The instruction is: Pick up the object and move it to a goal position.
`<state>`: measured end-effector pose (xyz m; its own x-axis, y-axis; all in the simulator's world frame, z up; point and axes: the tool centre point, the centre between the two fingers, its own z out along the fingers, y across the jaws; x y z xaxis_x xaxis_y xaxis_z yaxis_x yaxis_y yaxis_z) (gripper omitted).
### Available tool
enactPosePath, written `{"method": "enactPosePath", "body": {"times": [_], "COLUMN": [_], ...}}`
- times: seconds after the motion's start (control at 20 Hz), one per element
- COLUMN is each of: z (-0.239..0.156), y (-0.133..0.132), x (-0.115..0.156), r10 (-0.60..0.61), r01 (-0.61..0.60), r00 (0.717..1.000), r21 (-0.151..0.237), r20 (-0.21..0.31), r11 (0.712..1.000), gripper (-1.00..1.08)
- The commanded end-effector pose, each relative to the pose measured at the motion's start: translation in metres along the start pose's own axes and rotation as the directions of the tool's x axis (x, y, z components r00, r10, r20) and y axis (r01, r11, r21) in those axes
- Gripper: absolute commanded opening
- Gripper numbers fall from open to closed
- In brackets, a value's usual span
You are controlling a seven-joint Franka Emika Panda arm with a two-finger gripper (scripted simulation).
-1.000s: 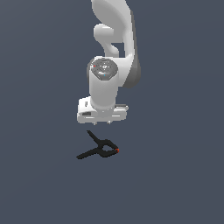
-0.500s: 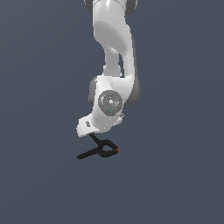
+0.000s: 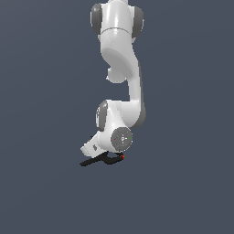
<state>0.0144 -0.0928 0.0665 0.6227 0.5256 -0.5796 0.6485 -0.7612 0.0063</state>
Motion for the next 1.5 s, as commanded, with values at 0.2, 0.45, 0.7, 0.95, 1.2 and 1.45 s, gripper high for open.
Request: {"method": "enactPosePath", "body": {"times": [0.2, 0.45, 0.7, 0.95, 1.2, 1.45], "z": [0.021, 0.028, 0.030, 0.036, 0.052, 0.060], "y": [0.006, 0.008, 0.008, 0.008, 0.008, 0.008], "x": [0.001, 0.001, 0.001, -0.001, -0.004, -0.006], "r10": [-0.115, -0.158, -0.165, -0.165, -0.167, -0.169], "r01": [0.115, 0.158, 0.165, 0.165, 0.167, 0.169], "r00": [0.986, 0.972, 0.970, 0.970, 0.969, 0.969], "r21": [0.004, 0.012, 0.015, 0.015, 0.015, 0.016], "r20": [0.123, 0.172, 0.180, 0.180, 0.181, 0.182], "r11": [0.993, 0.987, 0.986, 0.986, 0.986, 0.986], "gripper": [0.28, 0.28, 0.28, 0.28, 0.28, 0.28]}}
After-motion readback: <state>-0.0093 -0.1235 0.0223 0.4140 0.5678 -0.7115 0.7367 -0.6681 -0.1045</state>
